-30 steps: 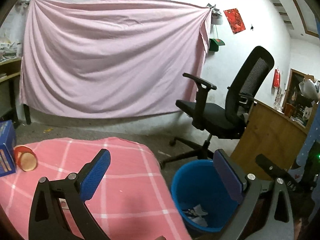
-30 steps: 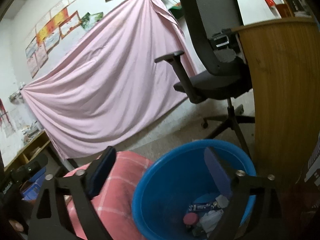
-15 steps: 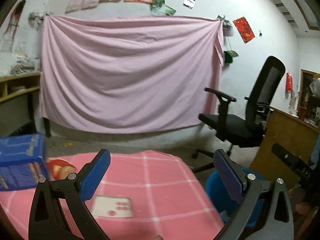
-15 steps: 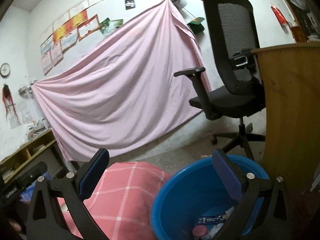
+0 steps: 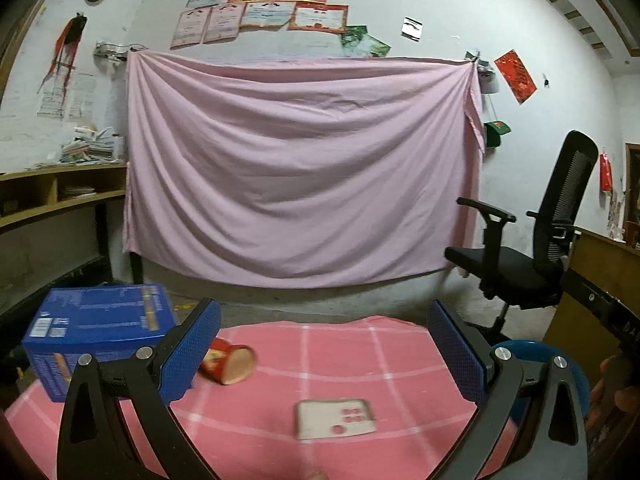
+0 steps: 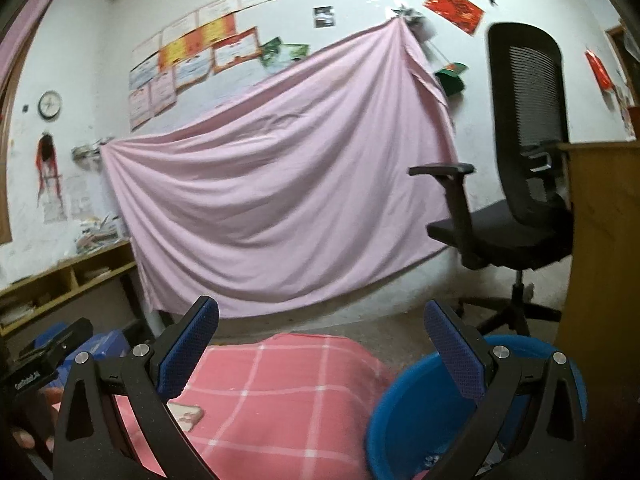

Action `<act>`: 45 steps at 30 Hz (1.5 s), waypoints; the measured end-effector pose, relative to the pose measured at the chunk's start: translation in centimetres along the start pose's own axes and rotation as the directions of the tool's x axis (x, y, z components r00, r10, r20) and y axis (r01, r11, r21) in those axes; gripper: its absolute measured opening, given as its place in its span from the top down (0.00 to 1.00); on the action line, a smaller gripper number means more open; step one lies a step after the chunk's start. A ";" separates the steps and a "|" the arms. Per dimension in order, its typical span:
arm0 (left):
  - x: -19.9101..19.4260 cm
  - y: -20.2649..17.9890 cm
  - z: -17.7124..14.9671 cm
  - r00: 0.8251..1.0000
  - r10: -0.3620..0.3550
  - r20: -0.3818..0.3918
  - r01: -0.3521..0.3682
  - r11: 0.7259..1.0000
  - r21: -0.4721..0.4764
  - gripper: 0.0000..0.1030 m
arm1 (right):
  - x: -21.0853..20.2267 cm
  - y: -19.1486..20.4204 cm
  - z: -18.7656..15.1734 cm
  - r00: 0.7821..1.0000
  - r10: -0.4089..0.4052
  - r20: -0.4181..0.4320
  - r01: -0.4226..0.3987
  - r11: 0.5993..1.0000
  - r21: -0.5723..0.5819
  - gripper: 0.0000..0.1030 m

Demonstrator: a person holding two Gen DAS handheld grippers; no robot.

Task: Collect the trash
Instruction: 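Move both tools back over the table toward the phone case and cup, then grasp the red paper cup with the left tool while the right tool reaches the phone case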

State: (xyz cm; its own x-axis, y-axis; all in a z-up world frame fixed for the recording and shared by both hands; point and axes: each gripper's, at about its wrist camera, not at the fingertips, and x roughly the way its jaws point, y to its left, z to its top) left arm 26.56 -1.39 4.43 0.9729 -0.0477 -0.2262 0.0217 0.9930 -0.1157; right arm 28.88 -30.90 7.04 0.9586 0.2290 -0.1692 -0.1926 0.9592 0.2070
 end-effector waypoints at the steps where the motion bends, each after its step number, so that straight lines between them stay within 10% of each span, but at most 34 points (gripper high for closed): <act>1: -0.2 0.8 -0.1 1.000 0.015 0.000 -0.015 1.000 -0.002 0.02 | 0.0 0.5 -0.1 1.000 0.007 0.002 -0.007 1.000 -0.006 0.00; 16: 1.8 7.6 -2.7 0.974 0.096 -0.204 -0.101 0.995 -0.012 0.02 | 5.5 8.4 -3.0 0.967 0.105 -0.233 -0.127 0.988 -0.084 0.00; 23: 3.3 8.5 -3.5 0.956 0.063 -0.288 -0.071 0.997 -0.019 0.06 | 8.9 10.1 -6.0 0.875 0.130 -0.467 -0.173 0.984 -0.050 0.24; 29: 4.6 8.2 -3.7 0.942 0.021 -0.336 -0.025 1.000 -0.008 0.31 | 11.3 11.1 -8.9 0.762 0.161 -0.627 -0.220 0.975 -0.016 0.44; 37: 6.9 7.6 -3.8 0.919 -0.007 -0.394 0.017 1.000 0.022 0.53 | 12.5 13.0 -11.0 0.667 0.156 -0.728 -0.275 0.960 -0.046 0.67; 45: 8.9 7.0 -3.0 0.920 -0.018 -0.392 0.037 0.998 0.043 0.55 | 13.2 11.8 -10.6 0.661 0.148 -0.736 -0.265 0.963 -0.043 0.93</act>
State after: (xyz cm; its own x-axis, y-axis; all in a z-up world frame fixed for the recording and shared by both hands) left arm 34.67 4.86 -1.34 0.8042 -0.1034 -0.5852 0.0677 0.9943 -0.0826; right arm 37.07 -14.81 -3.01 0.4503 0.4156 -0.7903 -0.4483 0.8707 0.2025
